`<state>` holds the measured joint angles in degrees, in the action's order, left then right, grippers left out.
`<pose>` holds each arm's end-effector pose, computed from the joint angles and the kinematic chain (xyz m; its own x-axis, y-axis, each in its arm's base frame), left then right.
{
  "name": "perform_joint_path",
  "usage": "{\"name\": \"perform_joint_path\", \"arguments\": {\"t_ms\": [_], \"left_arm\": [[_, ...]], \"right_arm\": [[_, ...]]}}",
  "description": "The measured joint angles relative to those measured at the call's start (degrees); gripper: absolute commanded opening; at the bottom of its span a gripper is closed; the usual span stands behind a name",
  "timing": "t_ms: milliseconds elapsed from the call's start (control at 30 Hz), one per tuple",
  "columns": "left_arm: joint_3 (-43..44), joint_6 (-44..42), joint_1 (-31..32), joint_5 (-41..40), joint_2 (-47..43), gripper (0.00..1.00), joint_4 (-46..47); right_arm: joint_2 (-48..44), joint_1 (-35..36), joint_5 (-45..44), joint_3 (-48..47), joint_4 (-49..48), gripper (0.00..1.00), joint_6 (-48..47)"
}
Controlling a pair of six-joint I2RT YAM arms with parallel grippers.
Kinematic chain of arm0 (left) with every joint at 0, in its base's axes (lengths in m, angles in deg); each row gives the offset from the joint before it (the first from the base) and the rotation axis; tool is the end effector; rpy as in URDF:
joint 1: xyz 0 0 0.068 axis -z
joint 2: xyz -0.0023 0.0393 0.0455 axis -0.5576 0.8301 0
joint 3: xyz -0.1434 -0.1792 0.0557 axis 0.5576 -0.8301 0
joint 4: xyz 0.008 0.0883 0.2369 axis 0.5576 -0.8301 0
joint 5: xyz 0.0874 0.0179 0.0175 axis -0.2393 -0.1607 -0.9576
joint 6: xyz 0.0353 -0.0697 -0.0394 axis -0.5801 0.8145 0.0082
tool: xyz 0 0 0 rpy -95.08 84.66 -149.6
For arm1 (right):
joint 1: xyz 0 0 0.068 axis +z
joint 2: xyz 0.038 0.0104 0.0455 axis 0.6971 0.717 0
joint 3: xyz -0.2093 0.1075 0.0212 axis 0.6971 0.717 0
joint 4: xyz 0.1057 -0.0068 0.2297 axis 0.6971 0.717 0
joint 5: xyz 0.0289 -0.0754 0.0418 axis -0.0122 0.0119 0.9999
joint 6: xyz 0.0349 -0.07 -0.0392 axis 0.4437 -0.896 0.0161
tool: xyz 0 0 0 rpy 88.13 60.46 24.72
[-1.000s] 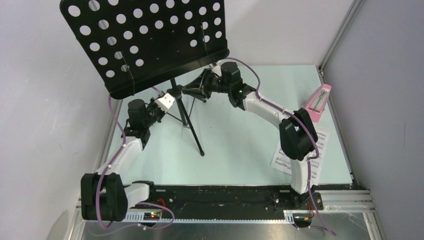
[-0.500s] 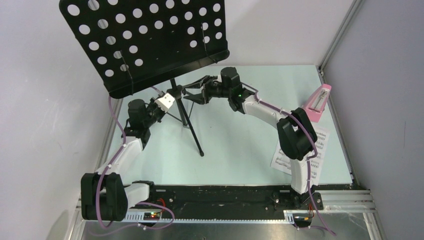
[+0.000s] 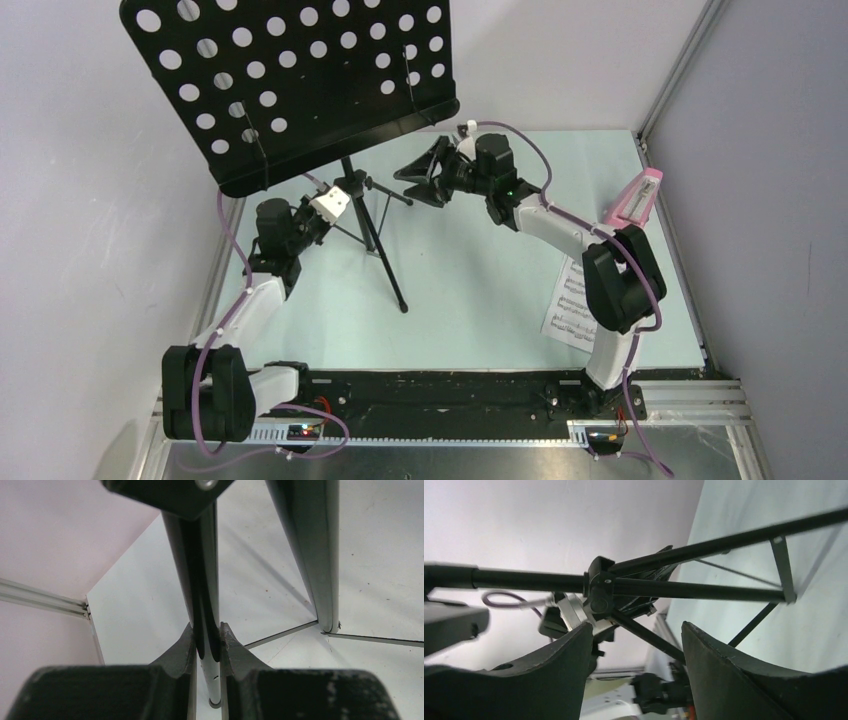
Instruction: Set up the instrument practice props
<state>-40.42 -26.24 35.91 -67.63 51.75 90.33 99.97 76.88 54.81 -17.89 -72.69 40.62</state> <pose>0.3006 -0.0380 0.2085 -0.0272 0.5728 -0.8192 0.4862 0.7236 0.4899 0.3581 0.2831 0.2633 -0.9081 0.3269 -0.2618 -0.2025 0.2043 0.9577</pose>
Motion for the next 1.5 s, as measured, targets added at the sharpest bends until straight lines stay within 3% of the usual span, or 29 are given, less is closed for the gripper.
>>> {"name": "perform_joint_path", "arguments": {"t_ms": [233, 467, 733, 900, 1267, 1500], "left_arm": [[0.0, 0.2, 0.0, 0.1, 0.0, 0.00, 0.0], [-0.3, 0.3, 0.0, 0.2, 0.0, 0.00, 0.6], [-0.3, 0.4, 0.0, 0.2, 0.0, 0.00, 0.6], [-0.3, 0.6, 0.0, 0.2, 0.0, 0.00, 0.6], [-0.5, 0.7, 0.0, 0.2, 0.0, 0.00, 1.0], [-0.5, 0.7, 0.0, 0.3, 0.0, 0.00, 1.1]], "right_arm": [[0.0, 1.4, 3.5, -0.9, -6.3, 0.69, -17.2], [2.0, 3.5, 5.6, -9.3, -6.1, 0.69, -30.3], [4.6, 5.2, 5.0, -10.9, -4.0, 0.73, -36.4], [6.3, 5.7, 4.5, -10.9, -4.1, 0.69, -37.2], [7.6, 6.8, 3.1, -10.9, -7.9, 0.40, -35.0], [7.6, 6.8, 2.2, -11.0, -7.8, 0.11, -32.9]]}}
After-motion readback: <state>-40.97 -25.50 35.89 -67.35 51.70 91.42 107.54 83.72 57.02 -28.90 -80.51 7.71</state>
